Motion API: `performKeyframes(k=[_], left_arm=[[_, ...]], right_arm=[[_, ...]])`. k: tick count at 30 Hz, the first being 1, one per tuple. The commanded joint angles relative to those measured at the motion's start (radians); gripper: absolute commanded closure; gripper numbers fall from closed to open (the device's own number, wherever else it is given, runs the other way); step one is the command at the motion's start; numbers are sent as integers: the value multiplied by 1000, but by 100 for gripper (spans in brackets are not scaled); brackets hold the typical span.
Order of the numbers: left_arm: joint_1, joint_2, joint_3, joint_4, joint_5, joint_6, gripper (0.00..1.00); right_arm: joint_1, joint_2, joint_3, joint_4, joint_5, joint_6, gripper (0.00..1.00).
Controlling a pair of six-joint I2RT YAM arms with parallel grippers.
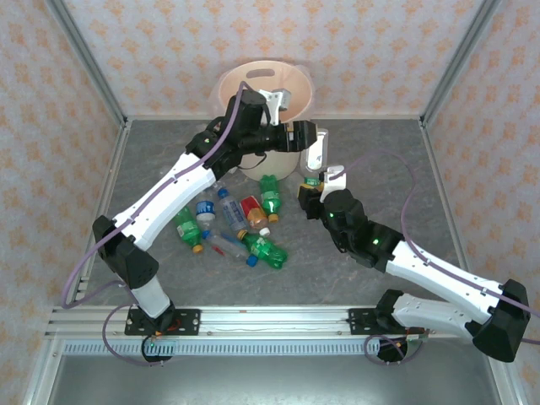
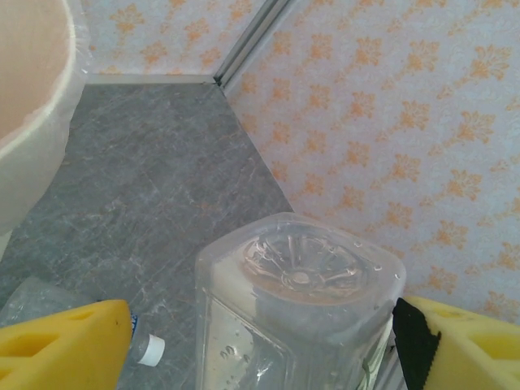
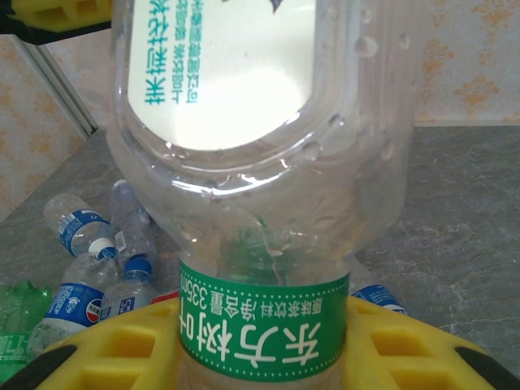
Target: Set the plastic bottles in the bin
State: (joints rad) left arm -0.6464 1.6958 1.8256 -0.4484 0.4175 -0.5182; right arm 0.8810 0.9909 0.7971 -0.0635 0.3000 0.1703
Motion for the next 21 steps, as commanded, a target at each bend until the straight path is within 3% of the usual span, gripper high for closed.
performKeyframes(k=[1,5,10,15,21], left_arm=[[-42,19,59,-51,-124,-8,16],[-89,28,69,-41,-172,-36,16],[-150,118,201,-162,-271,-21,16],[-175,229,358,-300,-336,-4,18],[-188,301,450,-348,-389,0,23]], right_arm=[[4,-22,13,17,41,-2,61],[4,-34,-6,16,66,2,61],[4,-32,-19,10,92,0,61],[5,-32,-15,7,111,-15,61],[9,-25,-15,1,117,-17,60]])
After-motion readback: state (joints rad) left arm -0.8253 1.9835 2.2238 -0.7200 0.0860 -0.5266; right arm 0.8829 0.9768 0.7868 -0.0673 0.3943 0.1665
